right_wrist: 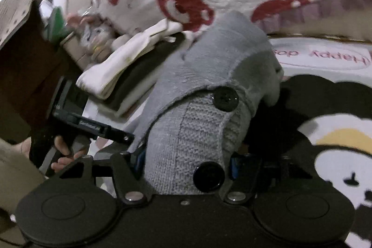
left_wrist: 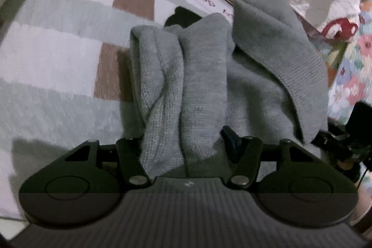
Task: Fold clothes
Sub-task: 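Lift the grey sweater bundle off the mat with both grippers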
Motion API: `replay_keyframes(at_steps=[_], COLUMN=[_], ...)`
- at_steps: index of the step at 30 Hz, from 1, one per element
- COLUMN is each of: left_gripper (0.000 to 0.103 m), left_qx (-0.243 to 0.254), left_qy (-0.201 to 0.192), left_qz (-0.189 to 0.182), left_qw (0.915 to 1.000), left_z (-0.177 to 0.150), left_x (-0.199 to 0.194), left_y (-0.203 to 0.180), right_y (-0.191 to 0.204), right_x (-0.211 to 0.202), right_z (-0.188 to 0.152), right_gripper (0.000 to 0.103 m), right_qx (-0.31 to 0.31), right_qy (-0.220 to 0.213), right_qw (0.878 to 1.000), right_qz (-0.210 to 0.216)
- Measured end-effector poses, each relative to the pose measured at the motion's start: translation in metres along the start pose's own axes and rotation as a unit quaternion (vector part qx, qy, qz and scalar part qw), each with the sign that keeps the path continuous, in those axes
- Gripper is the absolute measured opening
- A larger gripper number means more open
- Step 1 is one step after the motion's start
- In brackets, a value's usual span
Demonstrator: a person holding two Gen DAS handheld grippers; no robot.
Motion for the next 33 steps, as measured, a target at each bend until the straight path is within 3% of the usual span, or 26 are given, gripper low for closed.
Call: replay_keyframes(at_steps=[5,10,16,21,23,25,27,30,33], left_gripper=[0.066,0.065,0.070,0.073,0.064,0.054,0.050,0.042,0.040], left_qx=[-0.040,0.013,-0.012,-0.017,0.007,0.032,0.057,0.094,0.101], left_qy=[0.015,0.010,0.020,0.025,0.015,0.004,-0.007,-0.024,-0.036], left_qz=[-0.022,0.004,-0.024,-0.039,-0.038,-0.036,-0.035,-0.032,-0.049], left_qw=[0.9989,0.9999,0.9994,0.9988,0.9992,0.9988,0.9978,0.9948,0.9930], left_z=[0.004,0.001,0.006,0.009,0.007,0.006,0.004,0.001,0.001], left_x=[0.007,0.008,0.015,0.025,0.021,0.015,0.010,0.001,-0.014], left_y=[0.011,-0.008,0.004,0.005,-0.001,-0.008,-0.016,-0.026,-0.031], right_y=[-0.024,-0.044,-0.052,-0.064,-0.074,-0.076,-0.066,-0.042,-0.018], right_x=[-0.002,-0.005,-0.006,-0.001,0.007,0.012,0.010,0.002,-0.005], right_z=[-0.010,-0.020,-0.031,-0.036,-0.040,-0.039,-0.032,-0.017,-0.003], right_gripper=[0.069,0.070,0.073,0.084,0.090,0.088,0.072,0.067,0.066], right_qx=[0.068,0.126,0.149,0.185,0.208,0.214,0.191,0.142,0.105], right_qy=[-0.003,-0.007,-0.012,-0.012,-0.012,-0.014,-0.027,-0.032,-0.033], right_qw=[0.998,0.992,0.989,0.983,0.978,0.976,0.981,0.989,0.993], right_qz=[0.001,0.003,0.009,0.010,0.026,0.033,0.035,0.035,0.032])
Point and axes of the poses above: each gripper's, at about its wrist camera, not at the fingertips, and x roughly the way its jaws point, y to its left, z to its top, the point moved 3 cm from there along x, roughly the way its jaws point, and after that the axes turned 7 degrees about -y, right-handed, at the moved point
